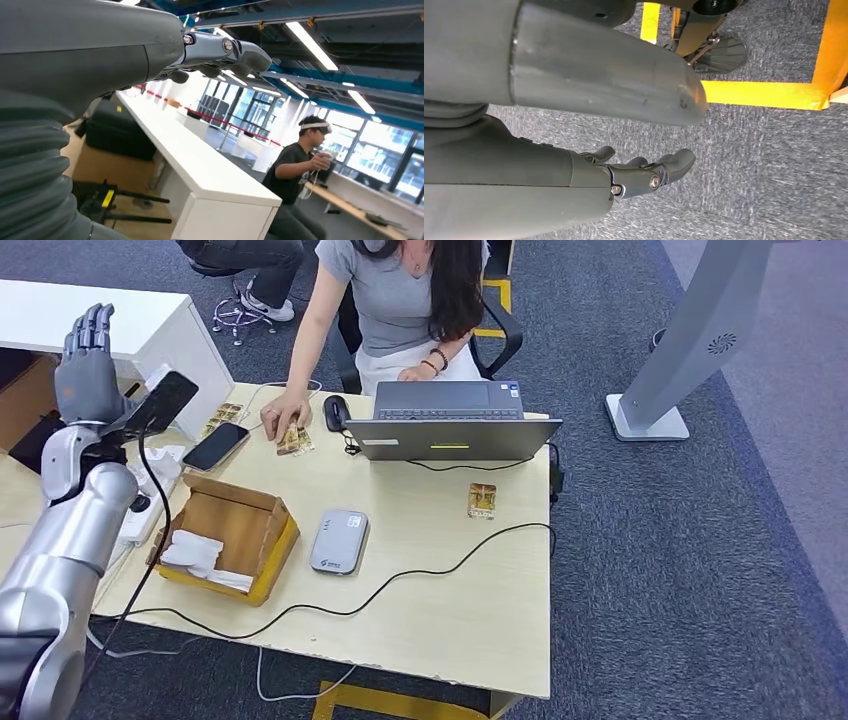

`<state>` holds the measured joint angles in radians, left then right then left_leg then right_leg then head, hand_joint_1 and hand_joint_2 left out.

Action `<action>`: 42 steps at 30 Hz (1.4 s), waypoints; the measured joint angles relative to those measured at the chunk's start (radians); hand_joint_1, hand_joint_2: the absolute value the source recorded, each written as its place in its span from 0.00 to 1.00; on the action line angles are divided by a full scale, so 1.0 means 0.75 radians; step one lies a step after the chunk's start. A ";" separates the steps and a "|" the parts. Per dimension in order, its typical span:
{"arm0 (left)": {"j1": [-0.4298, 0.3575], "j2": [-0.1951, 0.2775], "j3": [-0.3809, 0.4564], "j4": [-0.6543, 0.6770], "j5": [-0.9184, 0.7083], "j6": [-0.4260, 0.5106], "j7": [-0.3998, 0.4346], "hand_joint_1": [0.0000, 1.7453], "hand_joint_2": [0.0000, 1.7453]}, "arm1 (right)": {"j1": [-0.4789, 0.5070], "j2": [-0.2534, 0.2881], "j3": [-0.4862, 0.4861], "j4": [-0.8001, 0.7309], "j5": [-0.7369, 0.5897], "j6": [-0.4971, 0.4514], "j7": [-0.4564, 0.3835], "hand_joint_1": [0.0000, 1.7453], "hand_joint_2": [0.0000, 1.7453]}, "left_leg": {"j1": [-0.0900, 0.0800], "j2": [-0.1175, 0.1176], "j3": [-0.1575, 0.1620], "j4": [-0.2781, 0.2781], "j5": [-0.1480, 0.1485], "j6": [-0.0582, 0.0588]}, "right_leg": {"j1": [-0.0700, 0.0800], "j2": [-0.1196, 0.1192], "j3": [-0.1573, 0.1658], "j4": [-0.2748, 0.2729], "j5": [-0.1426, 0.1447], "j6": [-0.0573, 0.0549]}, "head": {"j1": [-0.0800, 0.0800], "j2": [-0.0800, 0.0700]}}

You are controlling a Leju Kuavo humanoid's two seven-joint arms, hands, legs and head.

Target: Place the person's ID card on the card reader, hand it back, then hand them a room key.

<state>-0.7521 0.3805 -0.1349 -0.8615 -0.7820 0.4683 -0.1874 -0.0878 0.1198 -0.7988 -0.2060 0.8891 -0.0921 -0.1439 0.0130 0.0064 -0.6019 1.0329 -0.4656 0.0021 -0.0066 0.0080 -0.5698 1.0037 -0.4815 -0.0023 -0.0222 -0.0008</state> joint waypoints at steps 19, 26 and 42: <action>0.935 -0.053 0.877 -0.813 1.026 -0.376 -0.481 0.00 1.00 | 0.028 0.000 -0.093 0.000 -0.054 -0.021 -0.049 0.00 0.00 | 0.000 0.009 0.003 -0.001 -0.009 -0.001 | 0.000 0.008 0.001 -0.001 -0.006 0.000 | 0.000 0.000; 0.996 -0.186 1.448 -0.650 1.500 -0.788 -0.422 0.00 1.00 | 0.026 0.000 -0.145 0.000 -0.060 -0.028 -0.060 0.00 0.00 | 0.001 0.004 0.003 -0.001 -0.009 -0.001 | 0.000 0.003 0.003 -0.001 -0.008 -0.001 | 0.000 0.000; 0.949 -0.353 1.823 0.288 1.693 -0.742 -0.436 0.00 0.00 | 0.019 0.007 -0.207 0.000 -0.057 -0.060 -0.007 0.00 0.00 | -0.002 -0.004 0.003 -0.001 -0.010 0.001 | -0.002 -0.006 0.006 -0.002 -0.009 0.000 | 0.003 0.000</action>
<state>-0.0406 0.1160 1.2320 -0.6453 0.4876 -0.0881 -0.5141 -0.0738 0.1248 -0.9538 -0.2060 0.8467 -0.1371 -0.1492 0.0116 0.0031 -0.5995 1.0323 -0.4728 0.0027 -0.0083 0.0039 -0.5655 1.0024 -0.4881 -0.0022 -0.0203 -0.0008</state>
